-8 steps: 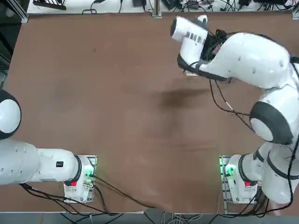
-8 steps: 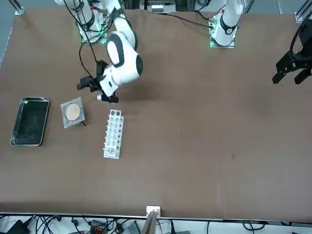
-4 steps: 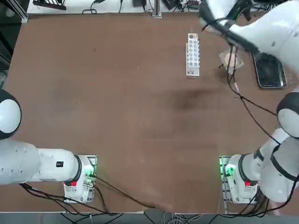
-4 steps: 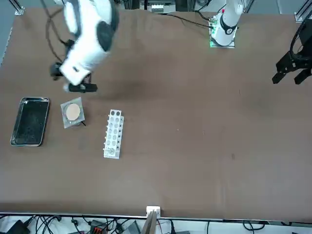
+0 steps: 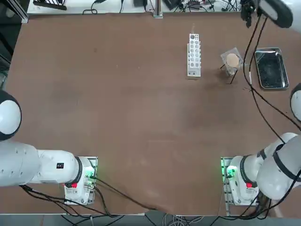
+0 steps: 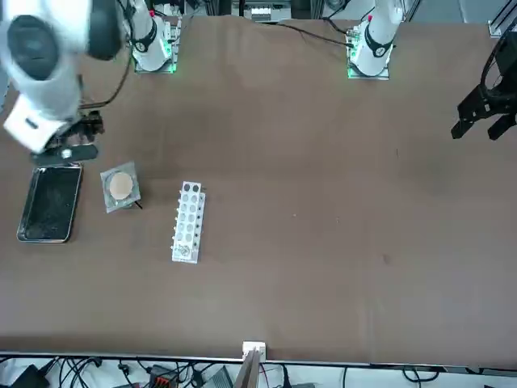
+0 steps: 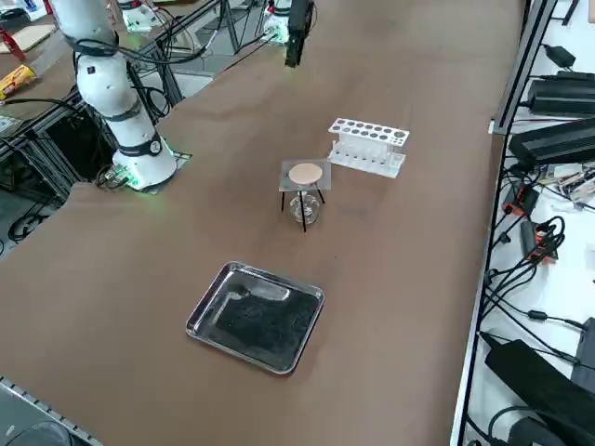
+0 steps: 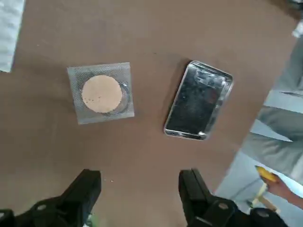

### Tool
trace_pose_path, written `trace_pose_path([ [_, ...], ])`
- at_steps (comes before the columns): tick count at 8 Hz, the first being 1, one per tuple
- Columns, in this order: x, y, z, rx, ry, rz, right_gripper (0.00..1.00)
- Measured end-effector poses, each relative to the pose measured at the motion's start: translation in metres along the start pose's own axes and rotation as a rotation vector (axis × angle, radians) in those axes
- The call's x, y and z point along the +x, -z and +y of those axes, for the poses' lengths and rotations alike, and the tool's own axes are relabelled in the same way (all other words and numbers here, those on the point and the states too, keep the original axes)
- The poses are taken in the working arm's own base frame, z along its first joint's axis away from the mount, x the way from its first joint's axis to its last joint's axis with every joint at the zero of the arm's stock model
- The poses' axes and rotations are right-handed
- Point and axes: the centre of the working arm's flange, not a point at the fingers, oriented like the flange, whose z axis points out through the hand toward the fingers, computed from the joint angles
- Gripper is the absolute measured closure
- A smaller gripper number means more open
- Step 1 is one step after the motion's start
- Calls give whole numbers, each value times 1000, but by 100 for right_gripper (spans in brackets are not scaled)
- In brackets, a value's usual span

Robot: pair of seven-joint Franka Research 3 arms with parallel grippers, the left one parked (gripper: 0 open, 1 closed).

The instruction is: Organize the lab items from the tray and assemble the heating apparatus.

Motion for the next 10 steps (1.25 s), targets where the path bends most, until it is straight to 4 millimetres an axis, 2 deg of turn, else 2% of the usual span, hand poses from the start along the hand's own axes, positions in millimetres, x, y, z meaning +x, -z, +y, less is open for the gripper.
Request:
trace_pose_path([
  [2,-2,-12,44,180,-49,44,0],
  [4,-8,-6,70,249,-107,79,0],
  [7,-14,10,80,331,-163,128,0],
  [10,-43,26,93,381,-176,172,0],
])
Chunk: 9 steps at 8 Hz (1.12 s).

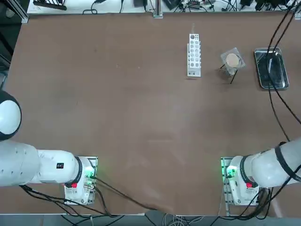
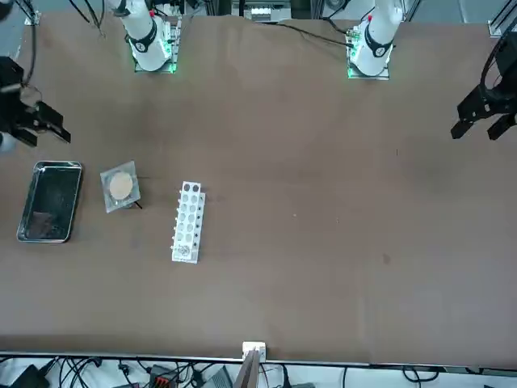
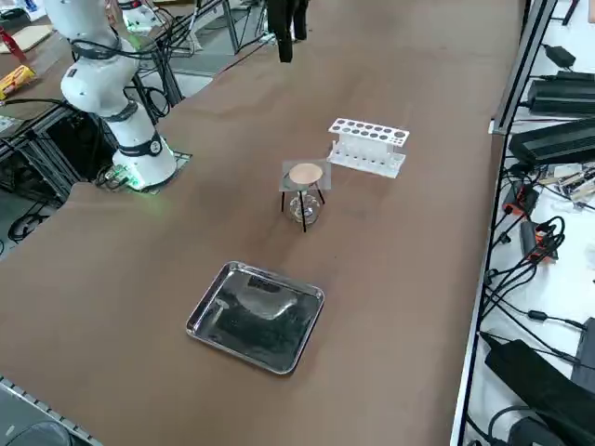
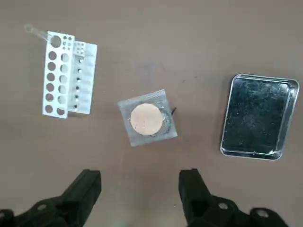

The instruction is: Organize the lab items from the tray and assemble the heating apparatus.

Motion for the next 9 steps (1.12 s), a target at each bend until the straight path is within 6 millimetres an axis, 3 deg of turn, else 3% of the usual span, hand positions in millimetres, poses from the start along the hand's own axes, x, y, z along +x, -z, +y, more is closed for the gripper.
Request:
trace_pose_path([
  [4,-46,0,4,22,-5,43,0],
  [9,-51,8,10,19,-17,47,0],
])
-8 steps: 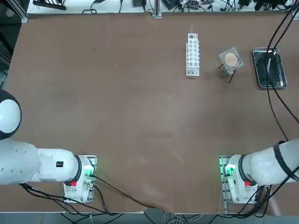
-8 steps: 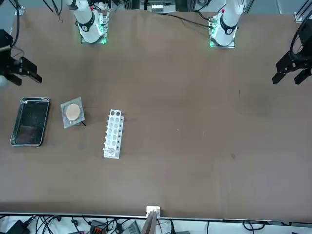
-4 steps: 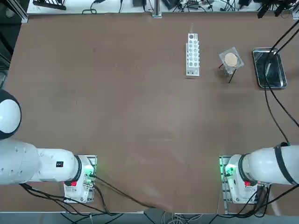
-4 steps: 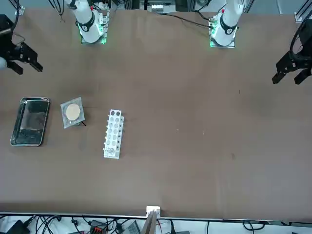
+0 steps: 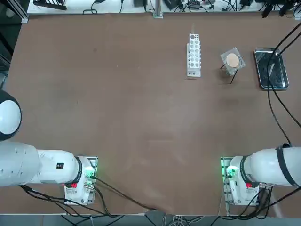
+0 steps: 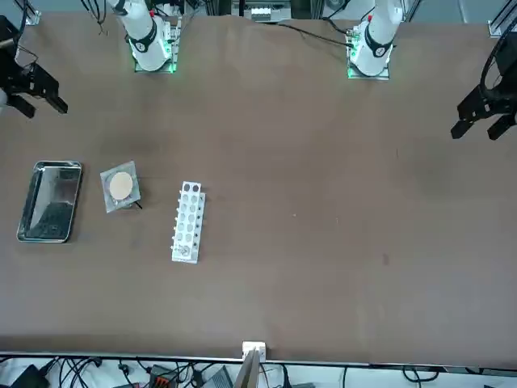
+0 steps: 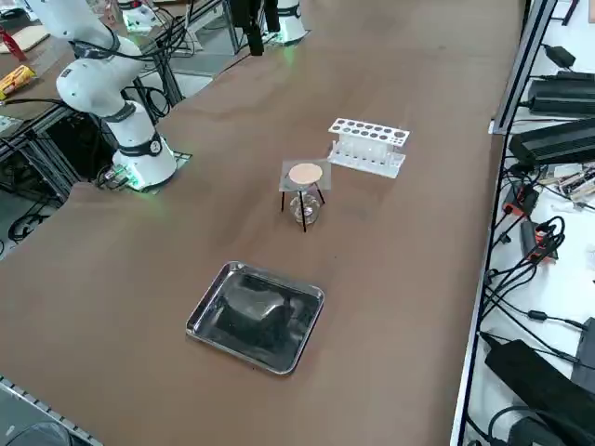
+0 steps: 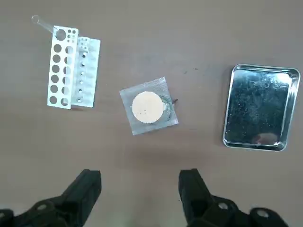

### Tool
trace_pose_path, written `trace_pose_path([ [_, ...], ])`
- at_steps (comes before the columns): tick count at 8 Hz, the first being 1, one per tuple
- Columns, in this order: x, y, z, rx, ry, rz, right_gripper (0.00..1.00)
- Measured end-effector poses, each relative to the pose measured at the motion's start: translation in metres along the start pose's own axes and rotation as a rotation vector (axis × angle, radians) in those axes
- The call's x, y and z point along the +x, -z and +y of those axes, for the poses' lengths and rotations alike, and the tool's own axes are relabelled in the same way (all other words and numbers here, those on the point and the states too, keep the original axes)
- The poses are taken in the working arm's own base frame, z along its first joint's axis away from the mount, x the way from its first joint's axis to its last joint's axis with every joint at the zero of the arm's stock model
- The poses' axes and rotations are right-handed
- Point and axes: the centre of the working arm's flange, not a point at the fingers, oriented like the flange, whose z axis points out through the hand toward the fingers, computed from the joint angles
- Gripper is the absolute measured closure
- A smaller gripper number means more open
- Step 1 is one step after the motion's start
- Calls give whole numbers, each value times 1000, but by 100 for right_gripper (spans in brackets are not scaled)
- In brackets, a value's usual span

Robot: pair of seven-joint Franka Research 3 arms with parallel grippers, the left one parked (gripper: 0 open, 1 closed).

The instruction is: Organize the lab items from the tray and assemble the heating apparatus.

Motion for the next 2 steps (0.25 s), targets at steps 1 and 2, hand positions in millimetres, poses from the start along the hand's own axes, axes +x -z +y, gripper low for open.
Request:
trace_pose_path([
  [1,4,-2,-2,-3,3,-3,0],
  [2,9,-2,-2,-5,3,-4,0],
])
